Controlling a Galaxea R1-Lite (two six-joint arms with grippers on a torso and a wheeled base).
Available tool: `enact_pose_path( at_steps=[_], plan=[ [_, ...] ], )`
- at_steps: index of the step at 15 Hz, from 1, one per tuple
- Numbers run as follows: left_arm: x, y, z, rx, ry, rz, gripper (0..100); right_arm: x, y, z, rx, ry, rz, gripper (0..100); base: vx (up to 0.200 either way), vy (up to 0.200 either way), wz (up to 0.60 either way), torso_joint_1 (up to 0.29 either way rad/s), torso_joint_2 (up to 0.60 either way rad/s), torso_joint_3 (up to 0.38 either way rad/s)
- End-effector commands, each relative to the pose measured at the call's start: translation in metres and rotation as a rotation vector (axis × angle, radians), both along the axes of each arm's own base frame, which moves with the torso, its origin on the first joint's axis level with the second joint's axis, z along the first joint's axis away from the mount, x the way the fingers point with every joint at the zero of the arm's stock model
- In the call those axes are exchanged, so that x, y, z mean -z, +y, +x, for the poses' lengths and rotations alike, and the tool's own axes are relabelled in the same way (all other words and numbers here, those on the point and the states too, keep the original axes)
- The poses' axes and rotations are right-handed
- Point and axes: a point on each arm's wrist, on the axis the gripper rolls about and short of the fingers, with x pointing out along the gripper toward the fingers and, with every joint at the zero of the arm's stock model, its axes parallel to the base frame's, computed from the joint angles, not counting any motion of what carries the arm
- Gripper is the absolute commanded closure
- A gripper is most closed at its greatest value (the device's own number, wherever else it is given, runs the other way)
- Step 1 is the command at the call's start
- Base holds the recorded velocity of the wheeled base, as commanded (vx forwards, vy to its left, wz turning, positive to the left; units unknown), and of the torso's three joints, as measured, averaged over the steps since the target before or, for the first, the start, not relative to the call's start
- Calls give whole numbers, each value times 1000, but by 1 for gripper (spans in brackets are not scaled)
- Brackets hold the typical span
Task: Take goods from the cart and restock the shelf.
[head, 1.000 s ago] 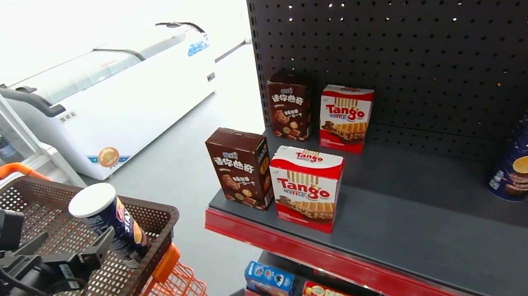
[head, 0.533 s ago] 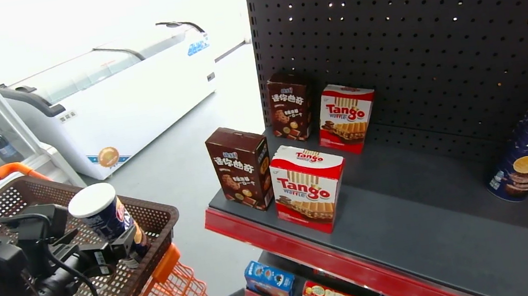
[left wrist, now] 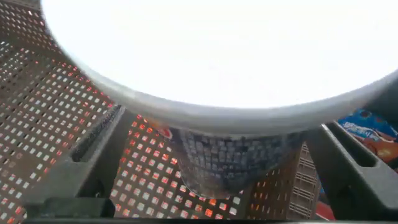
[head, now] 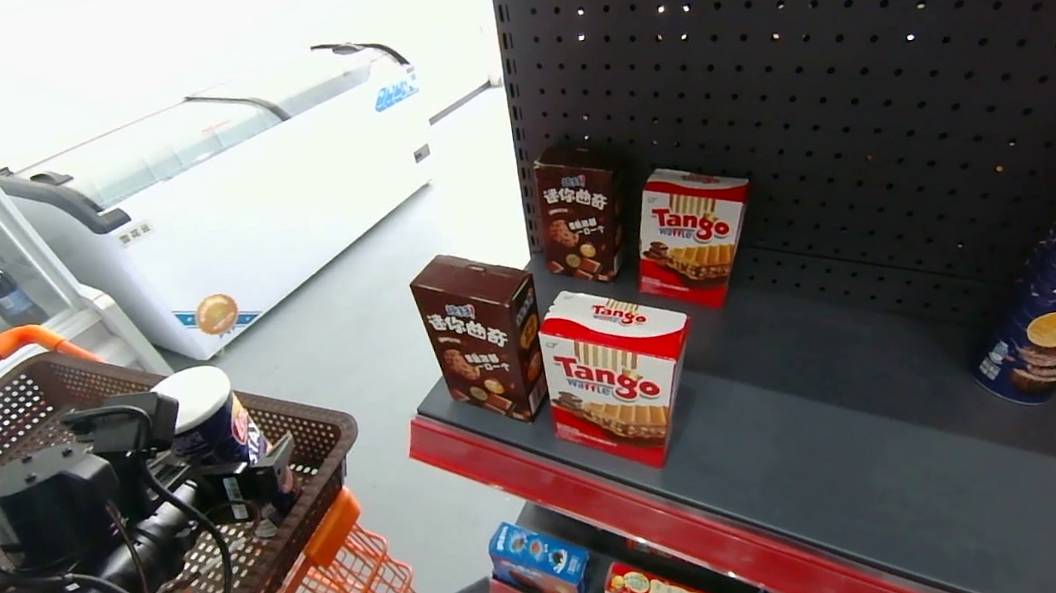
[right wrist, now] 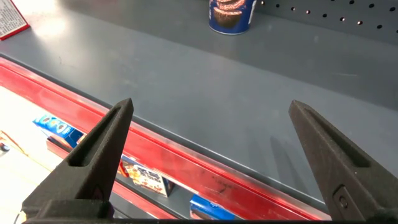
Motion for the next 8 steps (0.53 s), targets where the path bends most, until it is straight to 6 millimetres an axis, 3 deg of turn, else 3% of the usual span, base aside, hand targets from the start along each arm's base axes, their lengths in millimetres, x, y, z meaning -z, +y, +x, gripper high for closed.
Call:
enact_pose_path(
  at_steps=[1,2,3,8],
  plan=[
    [8,1,14,-2,6,-5,0,0,0,0,0,1,0,0,0,0,0,0,0,0],
    [8,1,18,-1,-10,-7,0,0,0,0,0,1,0,0,0,0,0,0,0,0],
    [4,1,23,2,-34,-1,100,0,0,0,0,1,0,0,0,0,0,0,0,0],
    [-6,0,32,10,-82,5,100,0,0,0,0,1,0,0,0,0,0,0,0,0]
  ],
)
